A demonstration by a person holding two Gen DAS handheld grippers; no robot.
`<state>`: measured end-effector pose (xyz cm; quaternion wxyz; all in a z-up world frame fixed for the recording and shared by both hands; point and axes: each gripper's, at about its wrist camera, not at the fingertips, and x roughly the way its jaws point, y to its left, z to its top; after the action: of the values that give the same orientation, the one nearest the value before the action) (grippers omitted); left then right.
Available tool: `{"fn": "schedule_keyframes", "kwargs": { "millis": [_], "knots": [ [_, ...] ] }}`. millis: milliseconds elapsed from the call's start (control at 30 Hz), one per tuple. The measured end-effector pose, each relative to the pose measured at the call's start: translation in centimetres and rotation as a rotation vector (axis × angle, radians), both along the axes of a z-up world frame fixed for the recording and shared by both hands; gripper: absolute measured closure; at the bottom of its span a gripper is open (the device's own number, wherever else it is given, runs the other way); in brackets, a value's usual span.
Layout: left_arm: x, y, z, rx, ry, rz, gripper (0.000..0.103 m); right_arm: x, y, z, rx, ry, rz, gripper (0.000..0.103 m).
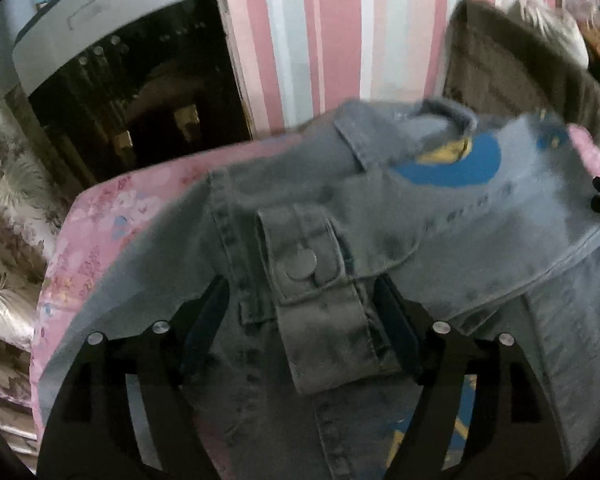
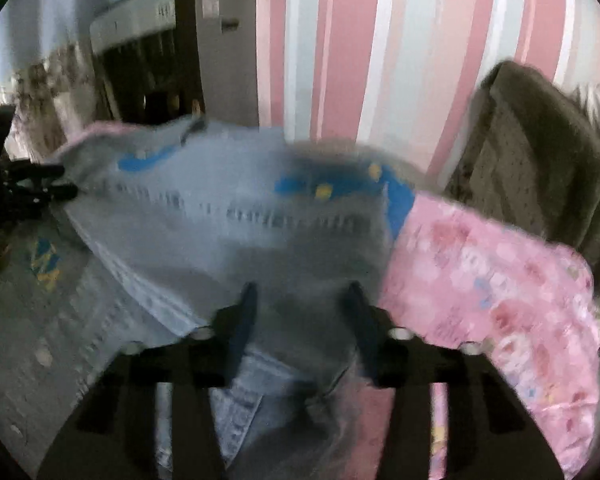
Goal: Fold large clothes
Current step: 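Grasp the folded sleeve cuff with the left gripper and adjust it on the jacket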
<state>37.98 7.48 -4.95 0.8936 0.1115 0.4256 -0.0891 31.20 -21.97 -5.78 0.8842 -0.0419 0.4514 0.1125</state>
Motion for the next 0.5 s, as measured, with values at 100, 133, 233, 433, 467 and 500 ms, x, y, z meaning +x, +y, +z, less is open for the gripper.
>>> {"fn": "schedule_keyframes", "kwargs": {
  "millis": [100, 133, 233, 433, 467, 500],
  "knots": [
    [0.1, -0.2, -0.3, 0.022, 0.005, 0.003, 0.027, 0.2, -1.2, -1.1, 0.019, 0.029, -0.005, 0.068],
    [0.0, -0.1, 0.0, 0.018, 0.007, 0.005, 0.027, 0.3, -1.3, -0.8, 0.025, 0.031, -0.007, 0.067],
    [-0.9, 0.8, 1.7, -0.032, -0.004, 0.019, 0.027, -0.9, -1.4, 1.4, 0.071, -0.028, -0.011, 0.061],
    [-6.2, 4.6, 5.7, -0.045, -0.115, 0.081, 0.012, -6.3, -1.4, 6.9, 0.077, -0.244, -0.095, 0.022],
    [-7.6, 5.3, 6.1, -0.030, -0.135, 0.095, 0.011, -6.9, -1.2, 7.2, 0.072, -0.254, -0.103, 0.014],
    [-8.5, 5.9, 6.2, -0.026, -0.144, 0.103, 0.010, -7.8, -0.9, 7.3, 0.063, -0.263, -0.112, 0.010]
  ]
}}
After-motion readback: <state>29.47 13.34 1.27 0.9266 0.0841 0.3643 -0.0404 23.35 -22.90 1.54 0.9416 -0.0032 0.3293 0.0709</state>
